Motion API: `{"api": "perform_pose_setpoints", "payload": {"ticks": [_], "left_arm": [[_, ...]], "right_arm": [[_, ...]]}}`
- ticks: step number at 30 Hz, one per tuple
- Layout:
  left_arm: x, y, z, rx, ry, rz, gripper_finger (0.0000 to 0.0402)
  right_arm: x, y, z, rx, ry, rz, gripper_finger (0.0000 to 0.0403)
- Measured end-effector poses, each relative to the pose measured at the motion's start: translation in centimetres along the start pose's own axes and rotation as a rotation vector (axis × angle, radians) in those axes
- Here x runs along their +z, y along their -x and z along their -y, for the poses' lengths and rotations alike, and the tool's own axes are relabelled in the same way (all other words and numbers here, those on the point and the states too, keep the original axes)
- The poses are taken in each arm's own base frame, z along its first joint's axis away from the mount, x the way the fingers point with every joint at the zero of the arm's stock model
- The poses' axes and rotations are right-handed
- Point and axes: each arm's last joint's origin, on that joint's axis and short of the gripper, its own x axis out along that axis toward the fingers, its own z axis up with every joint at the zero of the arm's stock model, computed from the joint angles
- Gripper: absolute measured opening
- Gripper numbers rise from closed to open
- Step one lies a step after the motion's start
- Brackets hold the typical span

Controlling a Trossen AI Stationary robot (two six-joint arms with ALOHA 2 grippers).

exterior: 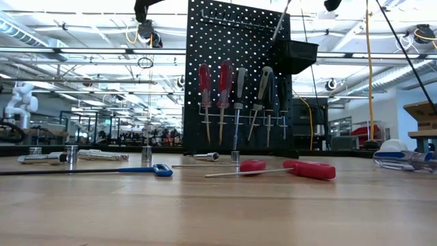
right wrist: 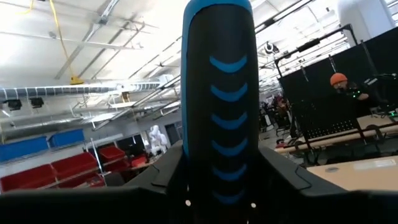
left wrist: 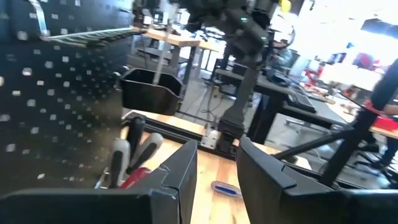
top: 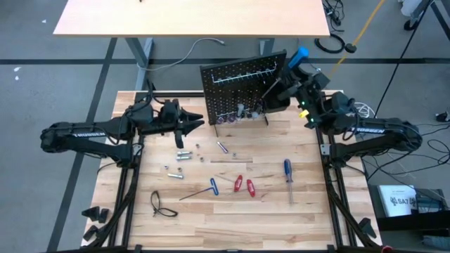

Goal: Hang tools onto peg board
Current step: Hang the blue-black screwdriver on the pegboard

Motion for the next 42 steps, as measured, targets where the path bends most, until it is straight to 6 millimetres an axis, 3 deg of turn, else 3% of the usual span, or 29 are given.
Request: {"api": "perform_pose_setpoints", "payload": {"ticks": [17,27,36,42], "left_arm": [[-0.4,0.0,-0.2,-0.006,-0.001,-0.049,0.0113],[-0.3,0.0,-0.6,0.012,-0.005,-0.046,0.0113],[-0.2,0.0,-0.9,0.01,0.0,-0.045,0.0113],[-0.3,0.0,-0.8,-0.012,0.002,-0.051,0.0113]], "right_arm": [[-0.3,-1.3,0.9,-0.059,-0.008,0.063,0.013],[1.2,-2.7,-0.1,-0.064,0.087,0.069,0.013],[0.2,-4.7,-1.7,-0.08,0.179,0.024,0.013],[-0.3,-5.2,-1.3,-0.163,0.158,0.025,0.013]]}}
